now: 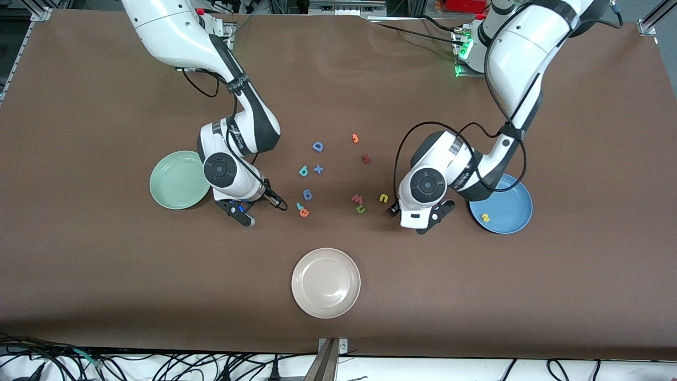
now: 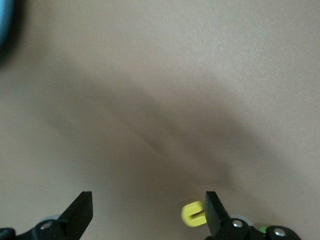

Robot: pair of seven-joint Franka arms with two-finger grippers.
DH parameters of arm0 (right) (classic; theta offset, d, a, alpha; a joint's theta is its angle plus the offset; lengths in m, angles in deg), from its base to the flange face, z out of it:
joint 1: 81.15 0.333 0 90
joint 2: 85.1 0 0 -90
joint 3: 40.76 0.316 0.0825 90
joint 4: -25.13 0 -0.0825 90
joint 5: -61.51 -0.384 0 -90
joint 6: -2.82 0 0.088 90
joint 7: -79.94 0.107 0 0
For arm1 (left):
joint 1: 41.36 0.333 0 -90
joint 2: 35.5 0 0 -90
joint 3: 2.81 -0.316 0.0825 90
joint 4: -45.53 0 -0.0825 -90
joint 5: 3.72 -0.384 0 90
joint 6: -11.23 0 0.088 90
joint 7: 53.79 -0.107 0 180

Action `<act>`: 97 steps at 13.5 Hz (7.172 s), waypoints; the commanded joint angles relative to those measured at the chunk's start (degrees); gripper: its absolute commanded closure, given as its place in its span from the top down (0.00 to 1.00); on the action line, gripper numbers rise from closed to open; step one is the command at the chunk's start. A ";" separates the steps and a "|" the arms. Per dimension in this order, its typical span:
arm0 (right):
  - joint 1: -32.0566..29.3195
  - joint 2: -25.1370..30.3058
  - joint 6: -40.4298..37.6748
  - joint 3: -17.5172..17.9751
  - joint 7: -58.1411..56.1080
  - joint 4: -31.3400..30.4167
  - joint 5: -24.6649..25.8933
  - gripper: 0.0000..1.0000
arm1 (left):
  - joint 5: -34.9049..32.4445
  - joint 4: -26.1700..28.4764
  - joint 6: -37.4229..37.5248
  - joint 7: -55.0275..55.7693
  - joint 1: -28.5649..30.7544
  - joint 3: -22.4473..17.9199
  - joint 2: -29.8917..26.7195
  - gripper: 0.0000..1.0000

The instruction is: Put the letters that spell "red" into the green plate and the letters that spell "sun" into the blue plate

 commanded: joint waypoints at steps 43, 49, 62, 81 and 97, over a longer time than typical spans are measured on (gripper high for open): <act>4.97 -0.57 4.52 5.08 17.71 -7.21 -2.28 0.81 | 0.91 -2.56 18.16 -24.51 12.03 -0.64 -4.11 0.24; 4.97 -0.40 4.44 5.08 18.24 -7.03 -2.45 0.68 | -4.21 -0.80 19.40 -44.80 20.73 -0.73 -3.85 0.30; 5.15 -0.75 5.05 5.17 19.91 -6.85 -2.80 0.67 | -3.07 -1.24 19.14 -49.32 18.82 3.49 -3.33 1.00; 5.94 -3.03 10.59 5.17 21.58 -7.03 -3.07 0.26 | 4.41 -1.95 -20.31 -44.06 0.18 3.31 5.64 1.00; 5.41 10.22 -22.77 -5.88 7.12 -0.97 -2.89 0.00 | 1.42 -1.77 -20.33 -38.86 -8.96 -3.10 6.35 0.46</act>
